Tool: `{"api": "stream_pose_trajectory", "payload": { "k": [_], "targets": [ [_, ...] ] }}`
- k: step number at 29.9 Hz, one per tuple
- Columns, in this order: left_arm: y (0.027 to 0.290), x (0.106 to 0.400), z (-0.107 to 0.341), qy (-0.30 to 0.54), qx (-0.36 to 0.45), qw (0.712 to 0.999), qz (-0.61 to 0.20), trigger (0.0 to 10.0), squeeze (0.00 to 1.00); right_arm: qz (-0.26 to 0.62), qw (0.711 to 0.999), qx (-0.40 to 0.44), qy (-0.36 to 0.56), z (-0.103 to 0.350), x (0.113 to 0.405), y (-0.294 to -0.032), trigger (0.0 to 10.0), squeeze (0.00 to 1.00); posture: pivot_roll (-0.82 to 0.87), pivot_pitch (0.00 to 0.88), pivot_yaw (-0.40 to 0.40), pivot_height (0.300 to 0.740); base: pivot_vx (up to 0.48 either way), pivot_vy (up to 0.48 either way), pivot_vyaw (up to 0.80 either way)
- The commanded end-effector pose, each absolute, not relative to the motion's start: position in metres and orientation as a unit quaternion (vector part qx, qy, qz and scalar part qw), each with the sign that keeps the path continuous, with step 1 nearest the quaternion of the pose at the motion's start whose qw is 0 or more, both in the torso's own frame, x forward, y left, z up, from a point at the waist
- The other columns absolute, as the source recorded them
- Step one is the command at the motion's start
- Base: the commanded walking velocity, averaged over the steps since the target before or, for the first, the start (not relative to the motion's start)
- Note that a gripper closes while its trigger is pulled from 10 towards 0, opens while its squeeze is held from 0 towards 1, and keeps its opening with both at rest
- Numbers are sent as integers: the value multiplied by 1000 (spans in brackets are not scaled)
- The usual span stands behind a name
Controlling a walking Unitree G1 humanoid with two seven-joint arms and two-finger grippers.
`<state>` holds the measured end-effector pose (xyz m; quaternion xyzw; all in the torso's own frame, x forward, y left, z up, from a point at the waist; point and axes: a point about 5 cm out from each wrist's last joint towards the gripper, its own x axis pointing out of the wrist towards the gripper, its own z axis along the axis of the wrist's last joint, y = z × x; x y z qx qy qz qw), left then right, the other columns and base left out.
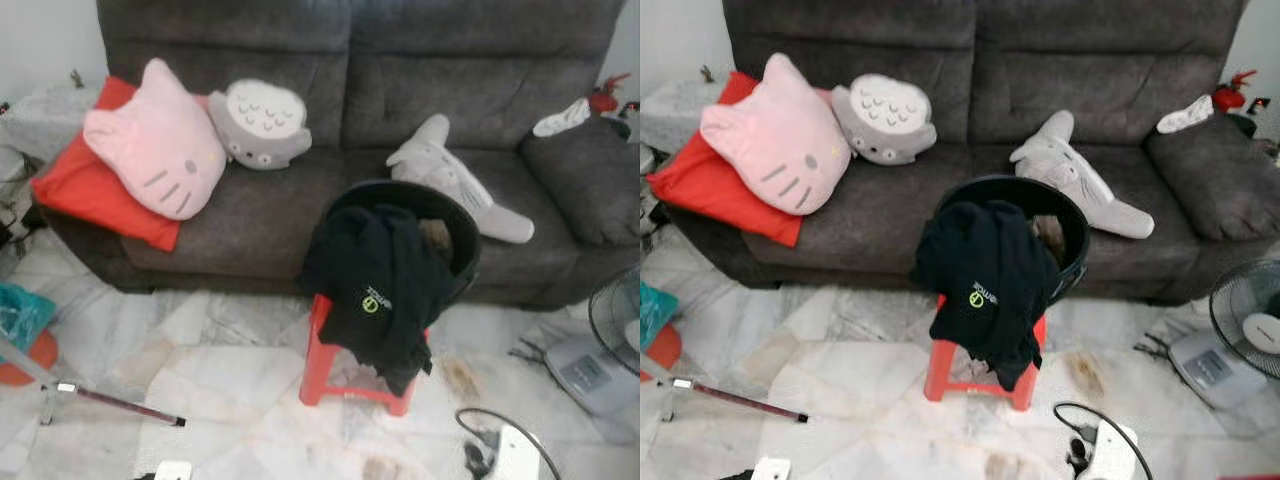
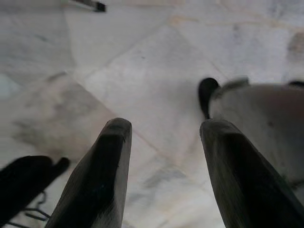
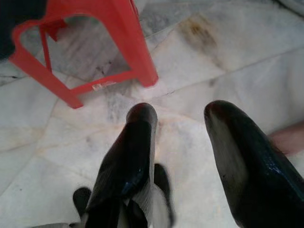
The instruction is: Hang hanger
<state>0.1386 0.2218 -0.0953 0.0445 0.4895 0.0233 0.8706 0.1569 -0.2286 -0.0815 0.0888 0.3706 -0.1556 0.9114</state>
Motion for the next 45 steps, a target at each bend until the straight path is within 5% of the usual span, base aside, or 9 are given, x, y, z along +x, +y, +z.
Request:
{"api": "stream_pose_trajectory", "payload": {
  "k": [1, 33, 45],
  "targets": [
    [220, 135, -97, 496, 43, 867, 21, 10000, 0, -166, 906, 90, 378, -84, 149, -233, 10000, 0, -123, 58, 15, 740, 0, 334, 0],
    [221, 135, -97, 497, 64, 865, -1, 10000, 0, -159, 907, 101, 377, -85, 151, -226, 10000, 0, -105, 12, 25, 740, 0, 51, 0],
    [221, 135, -96, 496, 63, 866, -1, 10000, 0, -157, 906, 104, 380, -85, 151, -226, 10000, 0, -98, 26, 22, 740, 262, 0, 0]
  ]
}}
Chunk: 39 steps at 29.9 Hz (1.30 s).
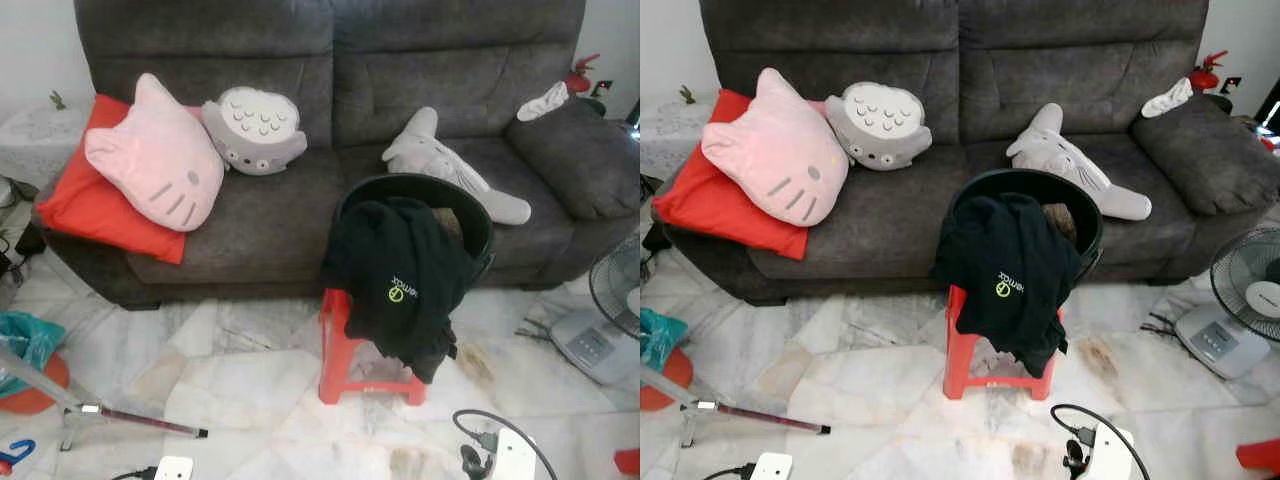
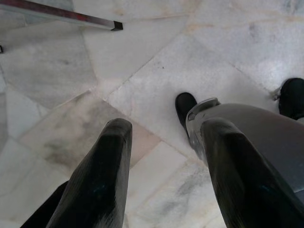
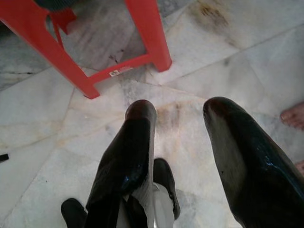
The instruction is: Hang hanger
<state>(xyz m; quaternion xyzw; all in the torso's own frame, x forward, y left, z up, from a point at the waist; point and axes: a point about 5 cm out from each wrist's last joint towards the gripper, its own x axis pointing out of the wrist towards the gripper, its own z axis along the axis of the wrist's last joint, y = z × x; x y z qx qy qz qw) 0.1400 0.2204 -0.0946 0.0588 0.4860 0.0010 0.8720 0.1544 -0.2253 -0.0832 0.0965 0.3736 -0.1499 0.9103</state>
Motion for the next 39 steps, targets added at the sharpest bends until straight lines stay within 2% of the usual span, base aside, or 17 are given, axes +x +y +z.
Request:
{"api": "stream_pose_trajectory", "payload": {
  "k": [1, 12, 39],
  "targets": [
    [221, 135, -96, 496, 63, 866, 0, 10000, 0, -156, 906, 104, 380, -85, 151, -225, 10000, 0, -98, 28, 22, 740, 270, 0, 0],
    [222, 136, -96, 494, 63, 867, -1, 10000, 0, -155, 905, 109, 382, -86, 151, -222, 10000, 0, -98, 40, 27, 740, 287, 0, 0],
    [221, 137, -95, 492, 68, 868, -13, 10000, 0, -150, 903, 114, 386, -88, 147, -218, 10000, 0, -94, 48, 26, 740, 9, 0, 0]
  ]
}}
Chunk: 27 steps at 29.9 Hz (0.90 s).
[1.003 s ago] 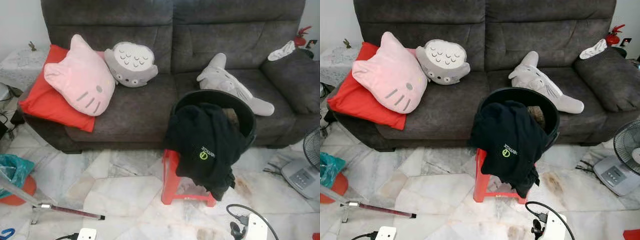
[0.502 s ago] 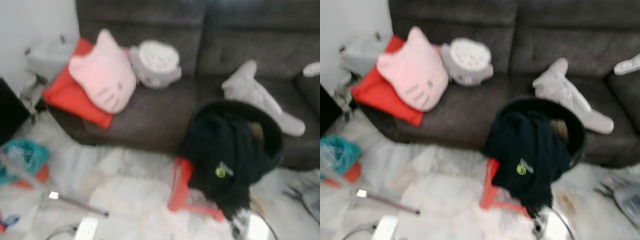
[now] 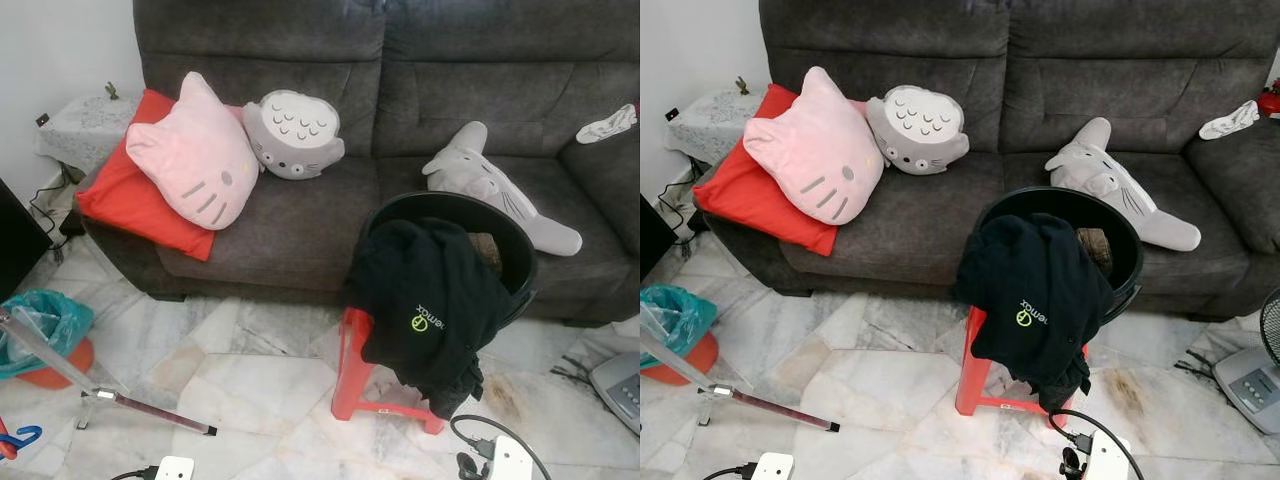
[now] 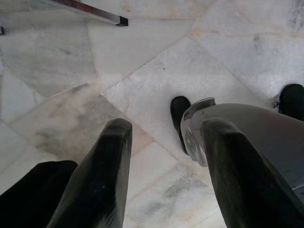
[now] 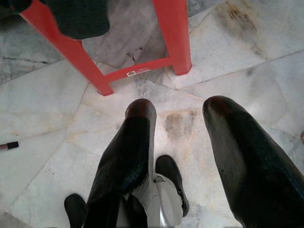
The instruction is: Hang hanger
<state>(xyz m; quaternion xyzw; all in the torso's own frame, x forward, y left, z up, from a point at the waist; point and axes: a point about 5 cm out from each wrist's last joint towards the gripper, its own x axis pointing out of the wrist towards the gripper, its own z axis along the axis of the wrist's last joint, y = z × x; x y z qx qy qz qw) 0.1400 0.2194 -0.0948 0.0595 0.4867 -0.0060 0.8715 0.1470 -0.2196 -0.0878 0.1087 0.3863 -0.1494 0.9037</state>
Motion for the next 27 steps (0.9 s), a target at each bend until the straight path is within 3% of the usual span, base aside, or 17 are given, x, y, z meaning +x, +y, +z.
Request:
{"api": "stream_pose_trajectory", "payload": {
  "k": [1, 8, 15, 27],
  "targets": [
    [221, 137, -95, 492, 68, 868, -13, 10000, 0, -150, 903, 114, 386, -88, 147, -218, 10000, 0, -94, 48, 26, 740, 0, 0, 0],
    [221, 137, -95, 492, 69, 867, -17, 10000, 0, -156, 901, 117, 387, -88, 147, -218, 10000, 0, -95, 48, 25, 740, 0, 0, 0],
    [221, 138, -95, 491, 71, 868, -17, 10000, 0, -158, 899, 121, 389, -89, 147, -218, 10000, 0, -94, 49, 25, 740, 0, 0, -575],
    [221, 138, -95, 490, 72, 868, -14, 10000, 0, -155, 901, 113, 388, -88, 148, -218, 10000, 0, -93, 47, 23, 740, 81, 0, 0]
  ]
}}
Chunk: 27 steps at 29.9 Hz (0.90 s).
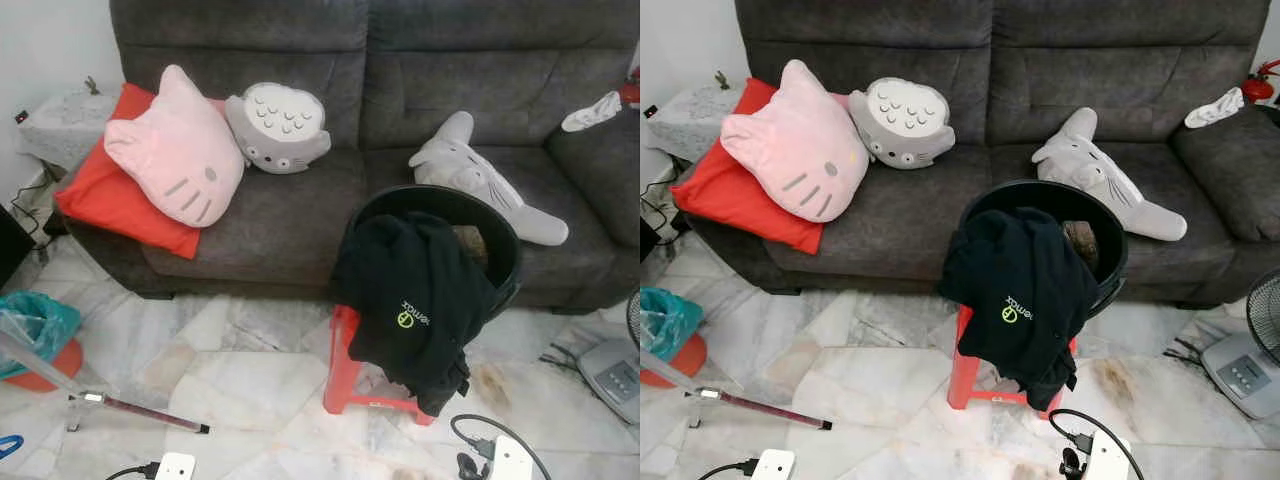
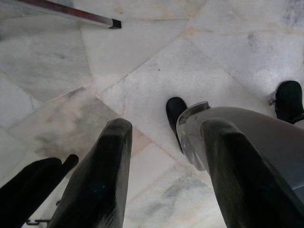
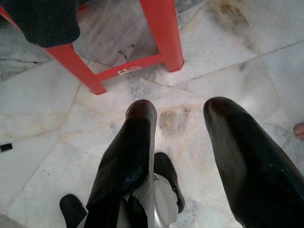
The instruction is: Hang hanger
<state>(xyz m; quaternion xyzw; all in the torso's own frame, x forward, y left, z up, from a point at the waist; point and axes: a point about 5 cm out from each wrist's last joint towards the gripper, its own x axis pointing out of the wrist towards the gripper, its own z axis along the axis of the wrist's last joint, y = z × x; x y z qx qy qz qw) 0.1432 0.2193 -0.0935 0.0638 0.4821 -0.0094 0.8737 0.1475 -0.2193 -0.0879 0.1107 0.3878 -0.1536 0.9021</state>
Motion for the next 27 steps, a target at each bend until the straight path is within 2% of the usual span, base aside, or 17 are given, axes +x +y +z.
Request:
{"api": "stream_pose_trajectory", "payload": {
  "k": [1, 13, 27],
  "targets": [
    [221, 138, -95, 490, 72, 869, -14, 10000, 0, -159, 901, 121, 386, -88, 148, -218, 10000, 0, -94, 48, 23, 740, 244, 0, -656],
    [221, 138, -95, 488, 69, 870, -11, 10000, 0, -153, 904, 123, 379, -87, 151, -216, 10000, 0, -91, 47, 21, 740, 223, 0, -617],
    [220, 139, -95, 485, 65, 872, -9, 10000, 0, -147, 907, 124, 374, -86, 154, -213, 10000, 0, -84, 45, 14, 740, 0, 0, 0]
  ]
}}
